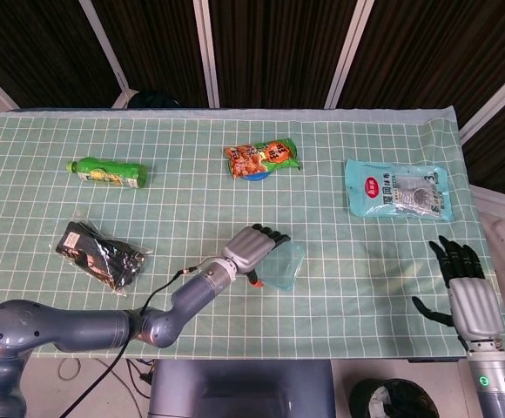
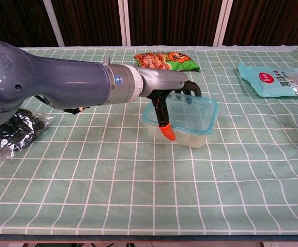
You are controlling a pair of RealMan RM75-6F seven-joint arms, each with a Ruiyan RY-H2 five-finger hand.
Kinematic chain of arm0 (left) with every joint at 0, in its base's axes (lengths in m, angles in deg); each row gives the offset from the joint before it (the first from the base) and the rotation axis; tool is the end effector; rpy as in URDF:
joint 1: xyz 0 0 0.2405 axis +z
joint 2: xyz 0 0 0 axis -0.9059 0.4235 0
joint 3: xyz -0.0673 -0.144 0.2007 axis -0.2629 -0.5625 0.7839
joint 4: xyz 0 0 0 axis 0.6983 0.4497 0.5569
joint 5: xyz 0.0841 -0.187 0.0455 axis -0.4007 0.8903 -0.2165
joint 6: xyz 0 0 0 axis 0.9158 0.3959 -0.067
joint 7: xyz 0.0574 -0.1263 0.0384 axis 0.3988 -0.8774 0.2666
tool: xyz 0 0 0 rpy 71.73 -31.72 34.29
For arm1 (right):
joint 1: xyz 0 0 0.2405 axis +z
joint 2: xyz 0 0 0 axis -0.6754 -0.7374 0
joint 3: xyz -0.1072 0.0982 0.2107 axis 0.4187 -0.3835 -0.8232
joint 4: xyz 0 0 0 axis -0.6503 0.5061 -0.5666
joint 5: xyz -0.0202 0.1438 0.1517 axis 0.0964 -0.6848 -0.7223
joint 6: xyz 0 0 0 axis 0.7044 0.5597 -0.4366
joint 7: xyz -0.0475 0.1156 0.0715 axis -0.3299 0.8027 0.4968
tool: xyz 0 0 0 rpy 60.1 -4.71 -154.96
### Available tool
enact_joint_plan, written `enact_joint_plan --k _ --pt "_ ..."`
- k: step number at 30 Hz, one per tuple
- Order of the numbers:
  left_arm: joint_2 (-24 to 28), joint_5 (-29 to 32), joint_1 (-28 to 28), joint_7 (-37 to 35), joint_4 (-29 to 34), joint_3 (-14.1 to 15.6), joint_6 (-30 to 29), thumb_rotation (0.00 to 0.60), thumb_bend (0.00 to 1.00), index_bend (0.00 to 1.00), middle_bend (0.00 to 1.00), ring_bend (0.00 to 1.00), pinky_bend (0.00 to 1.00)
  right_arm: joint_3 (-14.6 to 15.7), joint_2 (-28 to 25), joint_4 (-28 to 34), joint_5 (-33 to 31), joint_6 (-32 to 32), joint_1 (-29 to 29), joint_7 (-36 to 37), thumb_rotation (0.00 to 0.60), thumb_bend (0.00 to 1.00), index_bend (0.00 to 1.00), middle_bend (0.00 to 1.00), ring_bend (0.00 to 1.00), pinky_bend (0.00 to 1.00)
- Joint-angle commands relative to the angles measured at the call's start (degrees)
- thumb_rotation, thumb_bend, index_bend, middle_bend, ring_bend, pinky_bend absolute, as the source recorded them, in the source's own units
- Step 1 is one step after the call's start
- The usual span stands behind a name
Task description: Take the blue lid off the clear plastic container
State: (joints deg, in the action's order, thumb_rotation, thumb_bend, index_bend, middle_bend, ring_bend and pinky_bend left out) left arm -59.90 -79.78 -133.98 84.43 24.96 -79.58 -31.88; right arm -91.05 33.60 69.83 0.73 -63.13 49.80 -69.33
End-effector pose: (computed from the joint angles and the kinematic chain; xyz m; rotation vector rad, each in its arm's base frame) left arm 0.0117 0.3536 -0.0968 -2.3146 -0.9479 -0.8517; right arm -0.2801 -0.1985 0.1309 1.4119 -0.9245 0.9959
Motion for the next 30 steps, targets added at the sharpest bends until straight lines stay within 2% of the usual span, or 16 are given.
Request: enact_joint_plan --k 1,9,17,21,30 --pt "1.91 -5.76 0.27 -5.51 -0.64 -0.57 5.61 0.6 0.11 0.31 0.34 0.35 0.44 1.0 2.31 2.34 1.26 1.24 0.99 -3.1 0.6 0.32 0.0 0.0 0.0 0.0" --pt "3.1 -11.6 0.11 -10.54 0.08 0.39 8.28 0.6 0.11 0.31 0.34 0.35 0.44 2.81 9.44 5.72 4.09 4.27 3.19 -10.18 0.6 0.32 0.0 0.0 0.0 0.0" --pt "3.52 -13.41 -0.25 -13.58 0.61 1.7 7.92 0.6 0.11 0.31 0.34 0.35 0.44 4.38 15.88 6.32 4.24 6.47 3.95 -15.32 0.6 0.32 0.0 0.0 0.0 0.0" --pt "3.51 -13.88 -0.8 -14.72 0.85 2.57 7.85 0.6 0.11 0.31 0.34 0.35 0.44 3.95 19.59 5.53 3.74 6.75 4.35 -16.69 0.6 0.32 0.0 0.0 0.0 0.0" --pt "2.58 -14.03 -1.9 -16.51 0.54 3.53 7.02 0.6 0.11 0.31 0.34 0.35 0.44 3.14 23.67 5.16 1.5 7.65 5.01 -18.51 0.6 0.32 0.0 0.0 0.0 0.0"
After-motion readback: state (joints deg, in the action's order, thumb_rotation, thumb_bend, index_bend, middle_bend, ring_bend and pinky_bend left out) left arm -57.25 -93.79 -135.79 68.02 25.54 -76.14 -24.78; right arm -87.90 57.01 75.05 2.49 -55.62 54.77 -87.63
